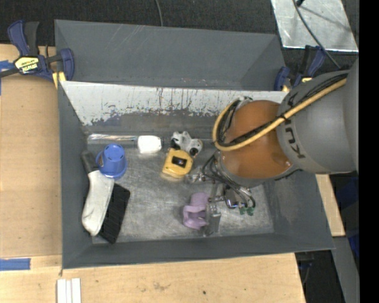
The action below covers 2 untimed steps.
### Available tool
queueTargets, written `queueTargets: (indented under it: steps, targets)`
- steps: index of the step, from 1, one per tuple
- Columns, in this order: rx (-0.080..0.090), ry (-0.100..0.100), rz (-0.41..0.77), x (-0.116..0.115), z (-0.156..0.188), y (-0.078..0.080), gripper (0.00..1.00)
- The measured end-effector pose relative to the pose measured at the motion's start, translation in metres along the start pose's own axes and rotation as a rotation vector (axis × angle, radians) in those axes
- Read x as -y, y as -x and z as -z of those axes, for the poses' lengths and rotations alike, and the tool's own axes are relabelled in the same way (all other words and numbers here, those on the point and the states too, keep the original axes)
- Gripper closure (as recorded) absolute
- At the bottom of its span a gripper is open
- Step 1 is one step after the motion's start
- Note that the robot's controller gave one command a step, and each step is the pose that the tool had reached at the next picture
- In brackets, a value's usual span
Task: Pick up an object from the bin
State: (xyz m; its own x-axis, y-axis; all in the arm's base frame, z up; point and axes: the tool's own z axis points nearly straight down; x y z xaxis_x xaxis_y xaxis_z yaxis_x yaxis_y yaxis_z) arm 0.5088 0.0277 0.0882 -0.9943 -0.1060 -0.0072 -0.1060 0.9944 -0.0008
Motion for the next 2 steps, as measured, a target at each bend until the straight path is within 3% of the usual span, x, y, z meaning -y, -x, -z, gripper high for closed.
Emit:
queueTargets:
  steps: [1, 2]
  targets:
    - [0.014, 0.000, -0.203, -0.0151, -0.0119, -0.0020, 1.00]
    - [0.014, 0.000, -0.202, -0.0152, -0.0119, -0.0019, 1.00]
